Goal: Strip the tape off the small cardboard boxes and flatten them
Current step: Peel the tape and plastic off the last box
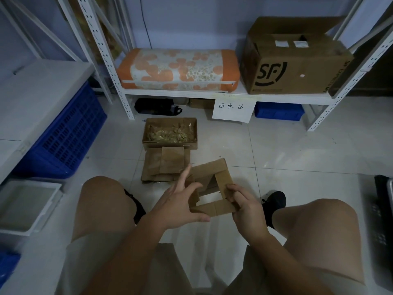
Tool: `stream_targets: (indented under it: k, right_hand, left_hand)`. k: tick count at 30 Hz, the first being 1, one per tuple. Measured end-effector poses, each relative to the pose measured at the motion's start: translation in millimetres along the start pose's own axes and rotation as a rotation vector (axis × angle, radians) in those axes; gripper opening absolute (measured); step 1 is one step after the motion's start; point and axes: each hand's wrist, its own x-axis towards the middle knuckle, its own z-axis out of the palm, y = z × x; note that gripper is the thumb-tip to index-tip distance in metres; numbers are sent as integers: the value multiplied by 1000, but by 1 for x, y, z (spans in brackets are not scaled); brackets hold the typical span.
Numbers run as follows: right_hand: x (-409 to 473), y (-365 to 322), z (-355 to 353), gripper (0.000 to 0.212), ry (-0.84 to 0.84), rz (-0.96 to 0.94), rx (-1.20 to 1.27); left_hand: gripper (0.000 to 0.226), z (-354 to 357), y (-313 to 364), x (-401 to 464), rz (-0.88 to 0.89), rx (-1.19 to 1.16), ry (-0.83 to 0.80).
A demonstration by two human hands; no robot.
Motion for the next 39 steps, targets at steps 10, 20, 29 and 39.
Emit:
stream_targets:
  k: [10,20,29,39]
  right_hand:
    - [0,4,3,39,171,207,17]
    - [-1,4,1,38,185,240,177]
    - [1,2,-3,44,8,139,22]
    - [-1,-4,-5,74,-235,174,-157]
  left_hand:
    - [136,7,-6,6,-139,-86,160]
    - [76,24,-4,7,-29,-84,209]
    - [64,31,-5,11,-75,-81,327]
    - [70,34,0,10,-110,-102,304]
